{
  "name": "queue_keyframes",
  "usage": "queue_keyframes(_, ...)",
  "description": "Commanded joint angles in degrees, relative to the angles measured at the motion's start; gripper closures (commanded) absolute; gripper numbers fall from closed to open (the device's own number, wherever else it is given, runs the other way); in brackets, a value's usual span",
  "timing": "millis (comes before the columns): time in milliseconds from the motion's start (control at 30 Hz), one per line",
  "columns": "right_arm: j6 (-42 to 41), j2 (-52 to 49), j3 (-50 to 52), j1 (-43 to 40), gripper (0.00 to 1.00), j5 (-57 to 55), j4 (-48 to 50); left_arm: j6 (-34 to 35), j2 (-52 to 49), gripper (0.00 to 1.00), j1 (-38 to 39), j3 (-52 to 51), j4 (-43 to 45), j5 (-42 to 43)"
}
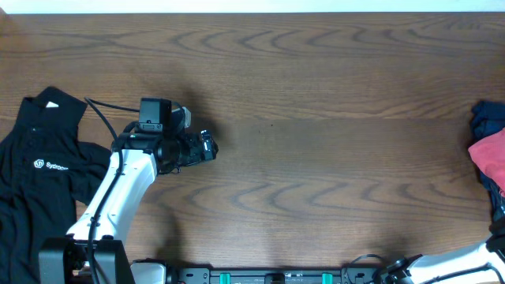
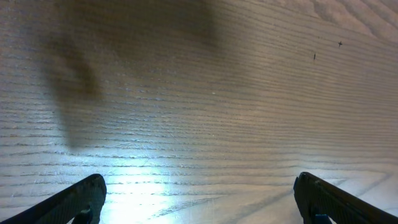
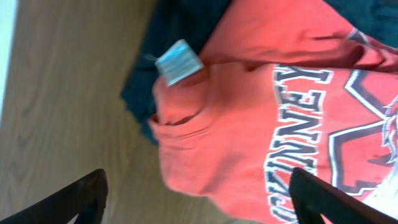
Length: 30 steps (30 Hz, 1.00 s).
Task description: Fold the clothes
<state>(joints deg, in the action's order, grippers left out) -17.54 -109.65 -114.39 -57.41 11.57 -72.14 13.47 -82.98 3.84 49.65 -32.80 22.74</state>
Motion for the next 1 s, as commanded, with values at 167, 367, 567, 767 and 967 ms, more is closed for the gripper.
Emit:
queue_keyframes(167,1.3,-8.6,-0.9,-0.6,0.17,-2.9,-0.3,-0.9,0.2,0.02,-0.3,0.7,-0.2,0.6)
queue_keyframes(367,1.3,-10.5,-0.9,-1.0,0.17,-5.2,0.8,-0.9,0.2,0.02,-0.3,0.7,-0.2,0.6)
queue_keyframes(567,1.3,-10.5,-0.9,-1.5,0.94,-5.2,2.2,-0.9,0.2,0.02,-0.3,0.7,-0.2,0.6)
queue_keyframes(767,1.3,-10.5,-0.9,-1.4,0.71,-5.2,2.5,-0.9,0.2,0.02,-0.3,0.7,-0.2,0.6)
queue_keyframes(967,1.3,-10.5,-0.9,-1.5,0.85,-5.8,2.6,-0.9,0.2,0.02,-0.3,0.7,-0.3,0.6)
